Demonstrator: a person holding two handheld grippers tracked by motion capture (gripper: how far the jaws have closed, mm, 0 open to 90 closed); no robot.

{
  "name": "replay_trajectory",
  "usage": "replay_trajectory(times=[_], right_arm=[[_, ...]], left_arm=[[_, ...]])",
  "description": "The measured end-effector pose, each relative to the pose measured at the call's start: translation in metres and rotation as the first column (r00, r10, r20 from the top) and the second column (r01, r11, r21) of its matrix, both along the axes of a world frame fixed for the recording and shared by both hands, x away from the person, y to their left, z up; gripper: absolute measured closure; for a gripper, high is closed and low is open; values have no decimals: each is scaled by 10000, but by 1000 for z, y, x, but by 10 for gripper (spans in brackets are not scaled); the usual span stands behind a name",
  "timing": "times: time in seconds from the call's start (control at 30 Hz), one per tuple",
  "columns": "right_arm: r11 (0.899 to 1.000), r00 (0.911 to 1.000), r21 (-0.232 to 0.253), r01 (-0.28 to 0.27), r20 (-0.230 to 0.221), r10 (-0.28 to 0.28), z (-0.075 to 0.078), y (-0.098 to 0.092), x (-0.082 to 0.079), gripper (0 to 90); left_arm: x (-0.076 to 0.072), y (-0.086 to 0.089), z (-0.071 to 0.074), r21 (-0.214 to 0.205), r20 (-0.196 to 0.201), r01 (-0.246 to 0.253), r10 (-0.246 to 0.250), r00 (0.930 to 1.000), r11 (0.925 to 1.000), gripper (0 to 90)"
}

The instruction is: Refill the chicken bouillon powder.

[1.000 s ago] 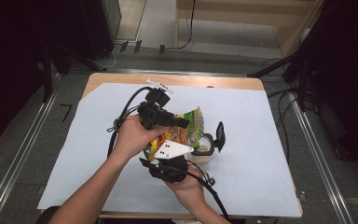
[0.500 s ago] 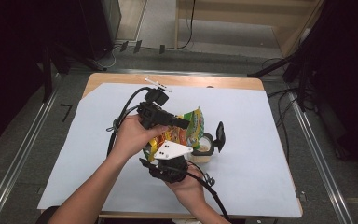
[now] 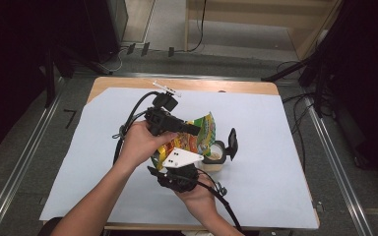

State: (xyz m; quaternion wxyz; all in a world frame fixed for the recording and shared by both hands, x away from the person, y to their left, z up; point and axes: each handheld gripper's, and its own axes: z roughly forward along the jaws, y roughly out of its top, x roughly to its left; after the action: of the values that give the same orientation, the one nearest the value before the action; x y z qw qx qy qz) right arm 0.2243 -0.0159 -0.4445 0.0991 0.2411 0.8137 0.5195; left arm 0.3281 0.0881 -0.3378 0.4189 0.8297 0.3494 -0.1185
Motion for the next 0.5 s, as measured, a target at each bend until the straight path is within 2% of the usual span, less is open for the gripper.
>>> replay_trajectory(times=[0.1,0.4,0.5], right_arm=[[10000,10000,65,23,-18,-23,0,1,0,696],[9999,9999,55,88,110,-88,0,1,1,696],[9999,9998,46,113,158,-114,0,1,2,697]], left_arm=[[-1,-1,1,80,108,-39,38,9999,10000,811],[-1,0,2,-24,80,-38,38,10000,10000,807],[-2,0,2,-34,198,-62,63,9998,10000,806]])
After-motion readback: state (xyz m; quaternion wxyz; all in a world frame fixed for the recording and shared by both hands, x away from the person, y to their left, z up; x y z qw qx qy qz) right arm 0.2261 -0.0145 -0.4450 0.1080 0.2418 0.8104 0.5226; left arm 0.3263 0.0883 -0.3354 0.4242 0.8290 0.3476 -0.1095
